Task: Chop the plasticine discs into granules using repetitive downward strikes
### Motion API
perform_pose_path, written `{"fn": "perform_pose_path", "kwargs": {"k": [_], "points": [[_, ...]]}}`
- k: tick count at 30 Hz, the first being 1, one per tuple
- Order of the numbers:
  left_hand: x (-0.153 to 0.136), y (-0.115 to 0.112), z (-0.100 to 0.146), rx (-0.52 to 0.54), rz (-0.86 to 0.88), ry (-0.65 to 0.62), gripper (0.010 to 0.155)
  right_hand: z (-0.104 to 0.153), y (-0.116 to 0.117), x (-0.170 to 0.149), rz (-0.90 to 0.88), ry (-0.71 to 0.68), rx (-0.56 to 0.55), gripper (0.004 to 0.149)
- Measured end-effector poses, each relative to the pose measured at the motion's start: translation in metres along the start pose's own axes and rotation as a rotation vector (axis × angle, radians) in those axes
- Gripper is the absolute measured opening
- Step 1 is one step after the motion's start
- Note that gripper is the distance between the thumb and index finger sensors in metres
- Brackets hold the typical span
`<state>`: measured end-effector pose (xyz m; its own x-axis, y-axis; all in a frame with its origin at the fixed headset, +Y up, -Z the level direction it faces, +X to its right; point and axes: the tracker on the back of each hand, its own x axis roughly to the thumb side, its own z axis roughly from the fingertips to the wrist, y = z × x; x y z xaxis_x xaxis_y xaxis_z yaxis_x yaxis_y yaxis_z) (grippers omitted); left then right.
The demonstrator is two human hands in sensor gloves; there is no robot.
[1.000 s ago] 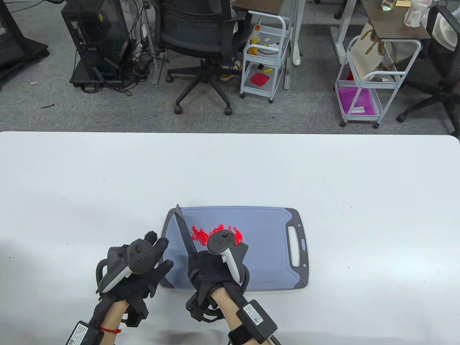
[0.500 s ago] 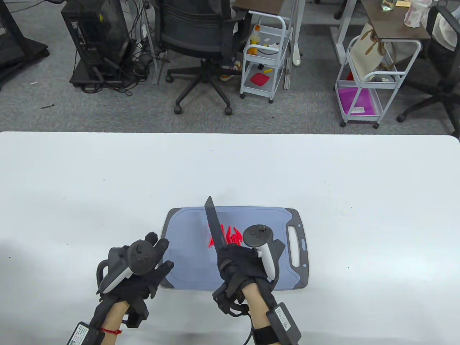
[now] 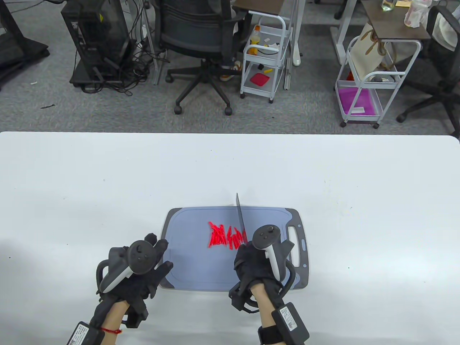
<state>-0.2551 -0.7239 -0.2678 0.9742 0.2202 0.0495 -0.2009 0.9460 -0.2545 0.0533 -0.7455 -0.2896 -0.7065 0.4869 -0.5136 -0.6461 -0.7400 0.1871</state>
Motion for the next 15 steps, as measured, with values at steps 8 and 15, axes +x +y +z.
{"fn": "perform_pose_path", "kwargs": {"k": [8, 15], "points": [[-0.003, 0.003, 0.001, 0.007, 0.012, 0.003, 0.071, 0.007, -0.001, 0.01, 0.043, -0.047, -0.07, 0.049], [-0.002, 0.004, 0.002, 0.013, 0.002, -0.012, 0.071, 0.011, -0.032, 0.028, -0.016, -0.298, -0.082, 0.049]]}}
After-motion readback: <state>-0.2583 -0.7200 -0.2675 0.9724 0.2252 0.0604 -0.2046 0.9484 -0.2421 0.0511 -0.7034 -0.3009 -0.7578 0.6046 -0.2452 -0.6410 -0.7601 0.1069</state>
